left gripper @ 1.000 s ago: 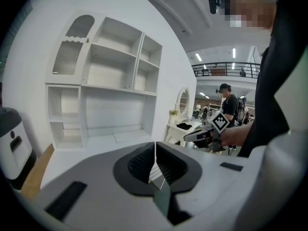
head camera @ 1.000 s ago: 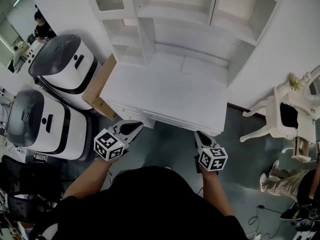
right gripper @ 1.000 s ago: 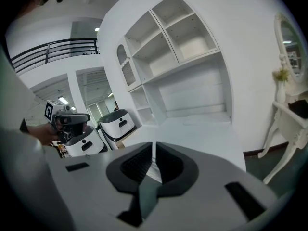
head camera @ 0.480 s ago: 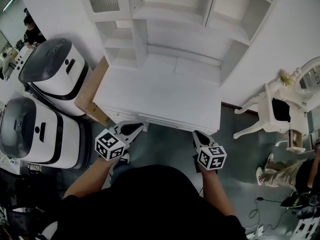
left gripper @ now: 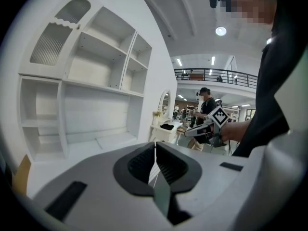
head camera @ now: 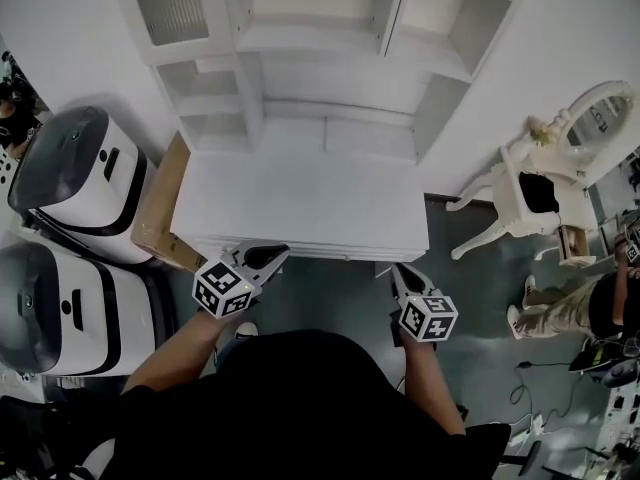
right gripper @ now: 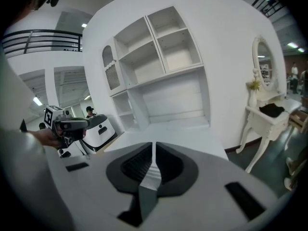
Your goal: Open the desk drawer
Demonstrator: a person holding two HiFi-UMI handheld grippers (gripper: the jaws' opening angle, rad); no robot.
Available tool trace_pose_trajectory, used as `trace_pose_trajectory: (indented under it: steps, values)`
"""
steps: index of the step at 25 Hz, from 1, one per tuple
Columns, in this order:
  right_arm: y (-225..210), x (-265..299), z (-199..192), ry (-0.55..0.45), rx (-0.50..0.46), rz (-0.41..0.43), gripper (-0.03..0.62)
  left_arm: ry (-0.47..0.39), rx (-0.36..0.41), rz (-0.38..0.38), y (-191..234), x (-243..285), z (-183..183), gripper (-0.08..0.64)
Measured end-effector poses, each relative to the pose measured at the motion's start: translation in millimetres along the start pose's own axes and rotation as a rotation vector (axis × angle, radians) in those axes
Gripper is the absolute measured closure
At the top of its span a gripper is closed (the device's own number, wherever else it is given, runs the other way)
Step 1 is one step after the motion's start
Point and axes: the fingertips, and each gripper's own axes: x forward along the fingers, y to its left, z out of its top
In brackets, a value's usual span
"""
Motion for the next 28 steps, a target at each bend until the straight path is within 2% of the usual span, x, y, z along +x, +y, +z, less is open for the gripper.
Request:
trace_pose_trajectory:
  steps: [7,15,28]
  values:
    - [9.3,3.9,-9.2,-0.013,0.046,-0.063,0.569,0.018,0.013,-0.053,13.5,-15.1,-3.5,0.543]
    - [34.0,27.3,-30.7,0.033,0.056,-0.068,0.569,0.013,-0.027,-0.047,44.0,-37.7,-14.3,0.543]
    - [5.8,65.8,-81.1,0.124,0.104,-0.105,0.571,0.043,-0.056,-0.057,64.2,-26.9,-24.8,0.543]
